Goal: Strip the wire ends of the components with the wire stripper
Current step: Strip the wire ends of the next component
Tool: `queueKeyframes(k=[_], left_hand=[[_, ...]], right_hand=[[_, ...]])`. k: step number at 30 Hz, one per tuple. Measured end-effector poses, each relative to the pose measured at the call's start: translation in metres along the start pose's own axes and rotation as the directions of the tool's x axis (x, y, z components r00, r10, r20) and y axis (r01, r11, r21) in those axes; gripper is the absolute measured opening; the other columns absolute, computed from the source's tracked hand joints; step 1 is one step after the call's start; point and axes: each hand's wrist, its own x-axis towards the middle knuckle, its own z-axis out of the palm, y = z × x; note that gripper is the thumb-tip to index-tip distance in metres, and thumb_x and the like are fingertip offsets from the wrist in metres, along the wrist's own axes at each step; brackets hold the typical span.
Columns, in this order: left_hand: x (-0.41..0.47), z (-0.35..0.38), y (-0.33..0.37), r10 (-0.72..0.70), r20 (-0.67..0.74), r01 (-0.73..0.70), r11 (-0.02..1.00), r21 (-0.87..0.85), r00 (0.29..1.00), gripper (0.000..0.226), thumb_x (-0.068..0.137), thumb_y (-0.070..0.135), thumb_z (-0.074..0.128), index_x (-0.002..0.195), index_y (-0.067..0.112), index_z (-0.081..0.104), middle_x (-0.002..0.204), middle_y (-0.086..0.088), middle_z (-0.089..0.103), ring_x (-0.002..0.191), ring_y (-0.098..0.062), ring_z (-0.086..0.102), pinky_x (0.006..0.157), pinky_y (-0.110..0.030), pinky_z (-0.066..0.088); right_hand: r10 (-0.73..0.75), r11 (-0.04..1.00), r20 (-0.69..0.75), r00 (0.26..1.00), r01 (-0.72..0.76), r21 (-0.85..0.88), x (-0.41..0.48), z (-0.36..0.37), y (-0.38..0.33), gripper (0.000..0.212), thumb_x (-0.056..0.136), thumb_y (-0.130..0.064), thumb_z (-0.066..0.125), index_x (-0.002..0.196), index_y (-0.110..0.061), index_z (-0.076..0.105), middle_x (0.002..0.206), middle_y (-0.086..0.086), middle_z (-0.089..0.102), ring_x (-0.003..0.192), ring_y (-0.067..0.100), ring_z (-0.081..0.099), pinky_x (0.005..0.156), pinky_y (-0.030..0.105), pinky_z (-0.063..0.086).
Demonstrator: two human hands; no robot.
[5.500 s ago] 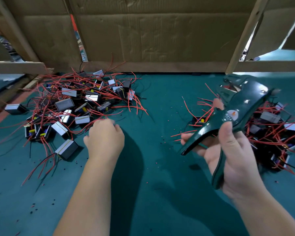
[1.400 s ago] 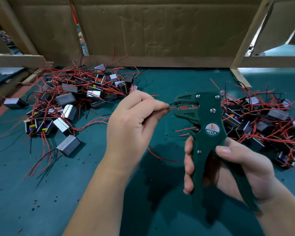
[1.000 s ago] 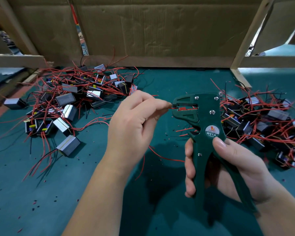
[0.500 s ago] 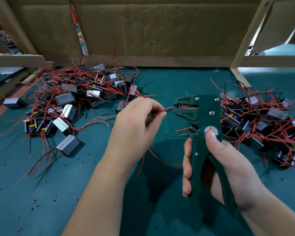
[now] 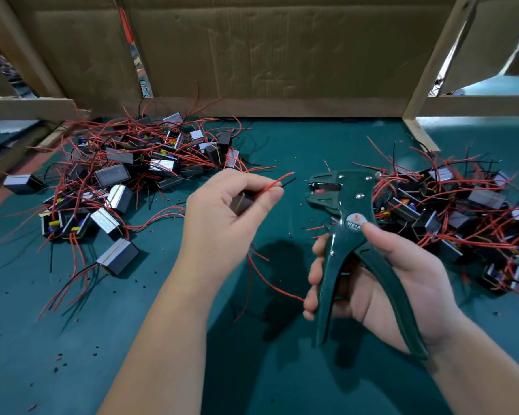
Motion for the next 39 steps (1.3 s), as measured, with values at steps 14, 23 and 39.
queueKeyframes(k=[14,23,39], left_hand=[[-0.0027,-0.0004,0.0023,0.063,0.198,-0.074,0.996,0.051,0.978,0.01,0.093,0.017,0.055,0.092,0.027,0.058,0.08,0.009,0.061,0.07,-0.011,0.054,0.064,-0.024,0.046],[-0.0014,-0.0003,0.0004,0.156,0.113,-0.167,0.981,0.1,0.981,0.012,0.089,0.015,0.06,0.091,0.025,0.066,0.081,0.011,0.06,0.076,-0.002,0.055,0.064,-0.022,0.045],[-0.001,-0.0015,0.0,0.159,0.15,-0.18,0.974,0.136,0.976,0.012,0.091,0.013,0.058,0.093,0.017,0.069,0.078,-0.001,0.056,0.072,-0.012,0.052,0.061,-0.028,0.042]], right_hand=[[0.023,0.998,0.156,0.988,-0.012,-0.067,-0.0029,-0.0013,0.0025,0.054,0.068,-0.048,0.078,0.098,-0.005,0.067,0.082,0.024,0.062,0.071,0.041,0.063,0.069,0.05,0.052],[0.012,0.996,0.096,0.995,-0.003,-0.086,-0.0017,0.0017,0.0037,0.058,0.064,-0.054,0.08,0.091,-0.004,0.067,0.075,0.025,0.061,0.063,0.039,0.063,0.062,0.048,0.053],[-0.006,0.995,0.11,0.994,0.017,-0.101,-0.0022,0.0005,0.0054,0.056,0.065,-0.054,0.08,0.091,-0.006,0.067,0.076,0.024,0.061,0.064,0.039,0.063,0.063,0.047,0.053]])
